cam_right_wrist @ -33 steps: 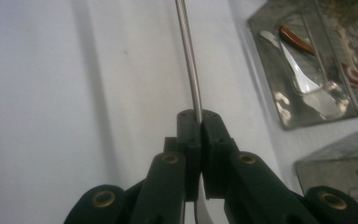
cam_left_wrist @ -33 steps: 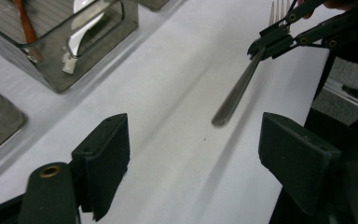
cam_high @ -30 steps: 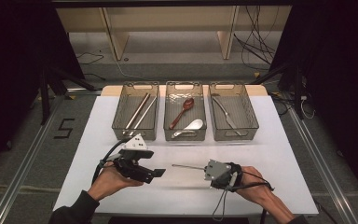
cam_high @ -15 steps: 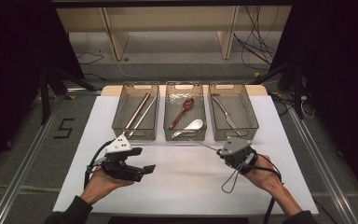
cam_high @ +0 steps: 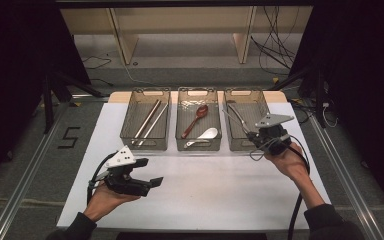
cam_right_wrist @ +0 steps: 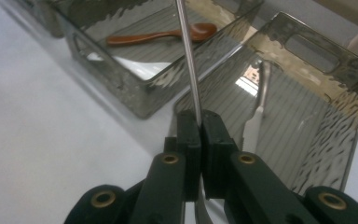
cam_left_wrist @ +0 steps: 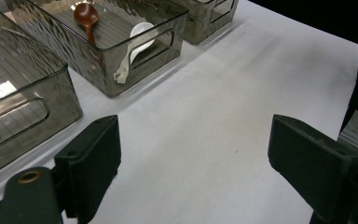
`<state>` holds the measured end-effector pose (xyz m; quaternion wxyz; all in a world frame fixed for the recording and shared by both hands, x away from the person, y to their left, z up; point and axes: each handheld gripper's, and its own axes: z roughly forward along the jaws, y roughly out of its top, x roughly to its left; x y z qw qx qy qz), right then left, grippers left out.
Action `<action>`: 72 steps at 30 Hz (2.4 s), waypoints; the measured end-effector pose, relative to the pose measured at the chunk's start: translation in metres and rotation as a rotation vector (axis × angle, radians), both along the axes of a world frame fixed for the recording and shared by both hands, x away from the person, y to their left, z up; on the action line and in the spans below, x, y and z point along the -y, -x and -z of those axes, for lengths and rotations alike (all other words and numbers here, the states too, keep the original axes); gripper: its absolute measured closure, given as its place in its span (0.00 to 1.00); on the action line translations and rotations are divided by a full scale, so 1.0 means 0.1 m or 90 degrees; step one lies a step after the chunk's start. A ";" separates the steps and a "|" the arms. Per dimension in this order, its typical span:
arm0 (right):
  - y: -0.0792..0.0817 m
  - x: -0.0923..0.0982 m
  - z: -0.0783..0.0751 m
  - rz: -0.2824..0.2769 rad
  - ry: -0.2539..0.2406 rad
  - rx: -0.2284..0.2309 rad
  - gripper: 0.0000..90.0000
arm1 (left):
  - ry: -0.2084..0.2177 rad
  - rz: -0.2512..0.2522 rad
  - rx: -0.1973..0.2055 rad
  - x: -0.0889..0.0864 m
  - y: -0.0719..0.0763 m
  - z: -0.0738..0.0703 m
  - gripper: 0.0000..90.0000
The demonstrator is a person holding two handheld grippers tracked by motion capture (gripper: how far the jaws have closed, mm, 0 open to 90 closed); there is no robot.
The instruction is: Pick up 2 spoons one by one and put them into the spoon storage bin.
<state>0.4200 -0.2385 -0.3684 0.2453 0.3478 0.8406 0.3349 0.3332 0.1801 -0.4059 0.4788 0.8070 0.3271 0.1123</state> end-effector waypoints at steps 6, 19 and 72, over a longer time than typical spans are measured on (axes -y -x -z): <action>-0.25 0.06 -0.02 0.037 -0.030 -0.023 0.98 | 0.007 -0.003 0.008 -0.03 0.03 -0.03 0.19; -0.61 0.08 0.02 0.107 -0.069 -0.067 0.98 | 0.001 -0.009 0.013 -0.05 0.06 0.00 0.18; -0.96 0.03 0.16 0.156 -0.152 -0.152 0.59 | 0.019 -0.024 -0.005 -0.07 0.03 0.03 0.18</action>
